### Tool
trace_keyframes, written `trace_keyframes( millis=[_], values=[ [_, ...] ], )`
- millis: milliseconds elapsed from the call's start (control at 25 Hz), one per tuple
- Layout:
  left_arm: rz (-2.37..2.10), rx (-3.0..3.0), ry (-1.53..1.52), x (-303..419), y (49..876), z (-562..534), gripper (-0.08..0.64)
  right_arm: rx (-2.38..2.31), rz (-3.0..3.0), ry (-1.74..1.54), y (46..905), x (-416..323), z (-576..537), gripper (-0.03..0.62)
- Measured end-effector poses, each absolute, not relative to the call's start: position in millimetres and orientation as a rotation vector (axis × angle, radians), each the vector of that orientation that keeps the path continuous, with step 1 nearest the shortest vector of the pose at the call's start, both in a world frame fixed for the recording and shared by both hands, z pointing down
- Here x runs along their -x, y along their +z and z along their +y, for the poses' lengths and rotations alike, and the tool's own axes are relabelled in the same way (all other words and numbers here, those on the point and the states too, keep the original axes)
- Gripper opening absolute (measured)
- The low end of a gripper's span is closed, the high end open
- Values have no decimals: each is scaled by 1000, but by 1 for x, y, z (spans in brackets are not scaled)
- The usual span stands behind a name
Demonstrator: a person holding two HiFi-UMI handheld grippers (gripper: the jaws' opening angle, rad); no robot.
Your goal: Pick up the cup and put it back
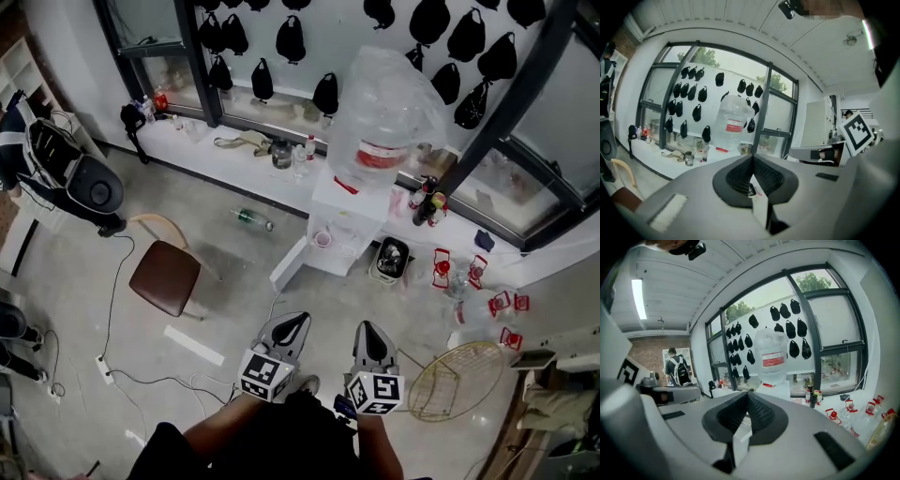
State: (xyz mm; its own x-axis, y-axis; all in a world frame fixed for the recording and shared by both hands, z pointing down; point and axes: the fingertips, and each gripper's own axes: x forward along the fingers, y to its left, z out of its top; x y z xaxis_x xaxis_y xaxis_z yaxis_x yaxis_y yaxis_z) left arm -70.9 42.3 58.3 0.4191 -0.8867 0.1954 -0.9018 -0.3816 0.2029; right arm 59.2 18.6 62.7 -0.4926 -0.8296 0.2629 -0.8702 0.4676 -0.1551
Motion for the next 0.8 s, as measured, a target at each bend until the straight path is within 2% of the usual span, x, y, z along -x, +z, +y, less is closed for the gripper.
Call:
trace_keyframes(
  millis=[800],
  values=[
    [-1510, -2477, 101, 116, 44, 61, 6, -1572, -2544, 368, 39, -21, 45, -6]
  ],
)
